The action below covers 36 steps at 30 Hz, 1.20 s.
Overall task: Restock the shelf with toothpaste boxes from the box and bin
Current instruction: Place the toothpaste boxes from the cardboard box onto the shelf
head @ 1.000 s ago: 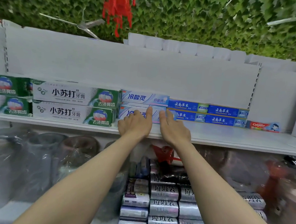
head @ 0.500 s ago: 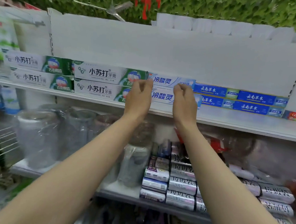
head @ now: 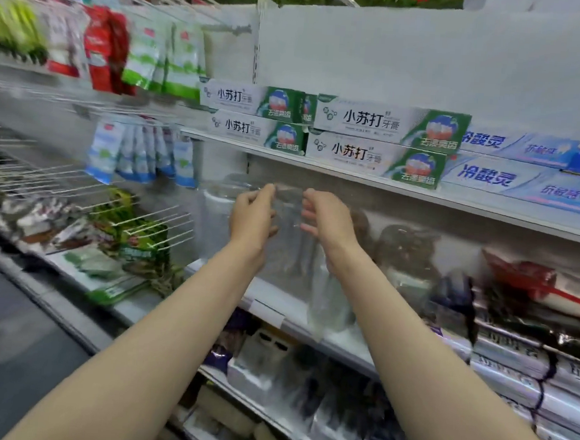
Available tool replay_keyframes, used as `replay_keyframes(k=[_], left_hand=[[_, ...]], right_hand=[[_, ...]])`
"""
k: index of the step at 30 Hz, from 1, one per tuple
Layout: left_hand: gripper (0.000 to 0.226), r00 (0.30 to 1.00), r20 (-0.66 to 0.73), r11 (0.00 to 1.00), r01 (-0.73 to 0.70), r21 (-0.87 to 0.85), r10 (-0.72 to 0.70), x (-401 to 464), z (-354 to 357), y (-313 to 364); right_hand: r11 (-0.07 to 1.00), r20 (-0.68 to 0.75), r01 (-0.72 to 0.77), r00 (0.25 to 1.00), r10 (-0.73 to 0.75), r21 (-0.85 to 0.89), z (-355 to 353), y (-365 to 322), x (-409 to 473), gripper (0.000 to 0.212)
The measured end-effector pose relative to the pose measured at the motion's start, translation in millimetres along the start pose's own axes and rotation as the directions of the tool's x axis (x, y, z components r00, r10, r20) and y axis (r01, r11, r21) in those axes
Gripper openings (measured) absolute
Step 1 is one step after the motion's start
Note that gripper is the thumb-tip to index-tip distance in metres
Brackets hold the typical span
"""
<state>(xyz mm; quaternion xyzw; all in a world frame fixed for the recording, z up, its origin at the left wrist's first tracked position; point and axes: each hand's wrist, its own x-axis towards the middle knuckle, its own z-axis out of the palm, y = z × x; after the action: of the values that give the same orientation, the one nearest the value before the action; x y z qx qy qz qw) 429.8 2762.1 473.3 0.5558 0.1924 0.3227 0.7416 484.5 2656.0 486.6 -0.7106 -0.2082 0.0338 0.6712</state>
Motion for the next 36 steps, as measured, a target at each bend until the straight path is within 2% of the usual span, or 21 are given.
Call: replay_keyframes(k=[3, 7, 10, 17, 25, 30, 33, 36], left_hand=[[0.015, 0.996, -0.034, 0.996, 0.081, 0.04, -0.079, 22, -46, -17], [0.017, 0.987, -0.066, 0.983, 0.155, 0.1, -0.149, 60, -105, -43], [0.017, 0.976, -0.089, 0.966, 0.21, 0.151, -0.199, 87, -143, -66], [0.019, 0.923, -0.116, 0.892, 0.384, 0.237, -0.367, 119, -213, -143], [0.017, 0.784, -0.213, 0.739, 0.621, 0.263, -0.583, 102, -260, -256], [0.023, 0.668, -0.328, 0.609, 0.744, 0.273, -0.668, 72, -286, -348], [0.026, 0.582, -0.38, 0.524, 0.813, 0.253, -0.719, 49, -308, -408], [0.024, 0.52, -0.425, 0.478, 0.853, 0.21, -0.741, 31, -332, -464]], right_hand=[[0.996, 0.06, -0.078, 0.995, 0.08, -0.032, 53, 30, 5, 0.013], [0.978, 0.071, -0.196, 0.977, 0.201, -0.069, 122, 71, 10, 0.03], [0.963, 0.058, -0.251, 0.965, 0.257, -0.093, 164, 101, 15, 0.015], [0.888, 0.01, -0.439, 0.896, 0.444, -0.138, 221, 190, 7, 0.019], [0.762, -0.044, -0.618, 0.781, 0.622, -0.194, 223, 306, -29, 0.015], [0.618, -0.069, -0.725, 0.664, 0.745, -0.304, 212, 403, -64, 0.019], [0.534, -0.117, -0.783, 0.592, 0.797, -0.319, 203, 468, -91, 0.011], [0.449, -0.038, -0.789, 0.509, 0.86, -0.419, 204, 536, -118, 0.025]])
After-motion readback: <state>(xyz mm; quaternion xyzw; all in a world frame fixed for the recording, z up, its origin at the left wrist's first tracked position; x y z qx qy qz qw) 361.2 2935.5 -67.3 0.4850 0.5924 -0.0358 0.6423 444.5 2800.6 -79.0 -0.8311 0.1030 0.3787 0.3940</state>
